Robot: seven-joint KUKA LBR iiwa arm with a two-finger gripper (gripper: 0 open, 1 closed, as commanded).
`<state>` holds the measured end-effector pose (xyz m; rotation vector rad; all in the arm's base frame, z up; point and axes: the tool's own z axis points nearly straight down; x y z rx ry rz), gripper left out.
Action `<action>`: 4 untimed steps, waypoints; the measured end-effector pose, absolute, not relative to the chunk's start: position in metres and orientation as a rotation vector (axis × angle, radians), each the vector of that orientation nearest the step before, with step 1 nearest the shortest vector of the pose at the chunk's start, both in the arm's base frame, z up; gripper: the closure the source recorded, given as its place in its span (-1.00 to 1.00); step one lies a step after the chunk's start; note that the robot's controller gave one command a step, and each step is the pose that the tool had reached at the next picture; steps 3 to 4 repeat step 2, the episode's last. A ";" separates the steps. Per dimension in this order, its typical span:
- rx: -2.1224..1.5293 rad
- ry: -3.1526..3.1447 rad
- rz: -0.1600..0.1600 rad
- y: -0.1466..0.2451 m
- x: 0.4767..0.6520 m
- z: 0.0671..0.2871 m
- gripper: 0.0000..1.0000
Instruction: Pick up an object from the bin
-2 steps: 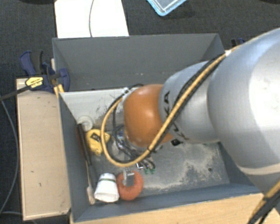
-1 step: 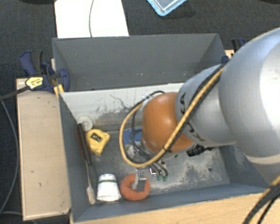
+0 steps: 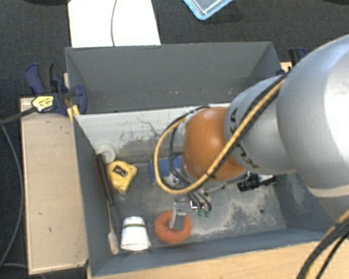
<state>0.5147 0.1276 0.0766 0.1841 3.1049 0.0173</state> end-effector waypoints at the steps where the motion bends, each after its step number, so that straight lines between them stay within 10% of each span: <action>1: -0.064 3.101 0.017 0.128 0.527 0.075 1.00; 4: -0.169 3.096 0.015 0.128 0.521 0.075 1.00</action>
Offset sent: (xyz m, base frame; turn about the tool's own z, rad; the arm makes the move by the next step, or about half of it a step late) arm 0.0000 0.0000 0.0000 0.0000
